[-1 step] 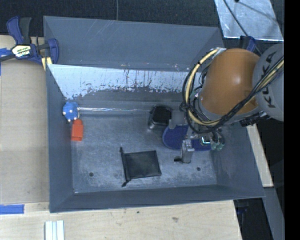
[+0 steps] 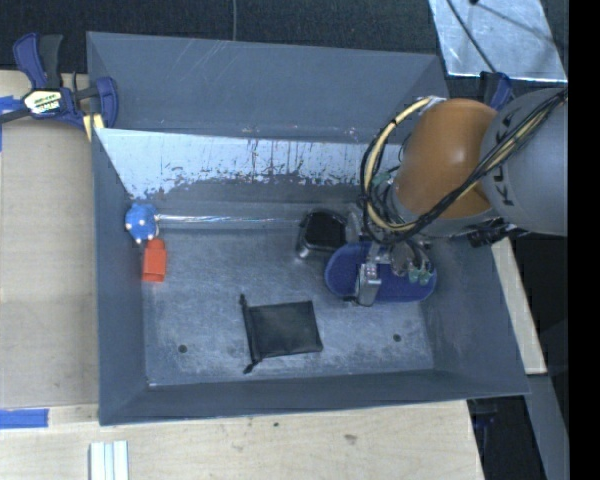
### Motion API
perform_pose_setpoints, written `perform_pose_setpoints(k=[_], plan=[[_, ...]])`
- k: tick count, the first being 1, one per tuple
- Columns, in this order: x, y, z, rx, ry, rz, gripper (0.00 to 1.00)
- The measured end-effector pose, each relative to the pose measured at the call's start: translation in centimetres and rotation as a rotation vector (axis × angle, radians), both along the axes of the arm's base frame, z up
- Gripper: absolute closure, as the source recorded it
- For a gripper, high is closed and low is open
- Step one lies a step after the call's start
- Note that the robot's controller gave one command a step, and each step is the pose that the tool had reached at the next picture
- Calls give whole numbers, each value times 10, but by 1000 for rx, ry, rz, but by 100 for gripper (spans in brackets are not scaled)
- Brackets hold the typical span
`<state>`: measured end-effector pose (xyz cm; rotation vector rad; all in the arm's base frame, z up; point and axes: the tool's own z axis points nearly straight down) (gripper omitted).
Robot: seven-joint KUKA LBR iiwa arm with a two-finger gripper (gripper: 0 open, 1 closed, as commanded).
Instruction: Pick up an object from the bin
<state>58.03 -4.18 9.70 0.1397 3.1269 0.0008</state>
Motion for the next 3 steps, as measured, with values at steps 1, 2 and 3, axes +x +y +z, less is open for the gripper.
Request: perform_pose_setpoints(k=[1, 2, 3], plan=[[-24, -13, -18, 6, -14, -232, 0], [-21, -17, -14, 1, -26, -235, 100], [-4, 28, 114, 2, 0, -193, 100]])
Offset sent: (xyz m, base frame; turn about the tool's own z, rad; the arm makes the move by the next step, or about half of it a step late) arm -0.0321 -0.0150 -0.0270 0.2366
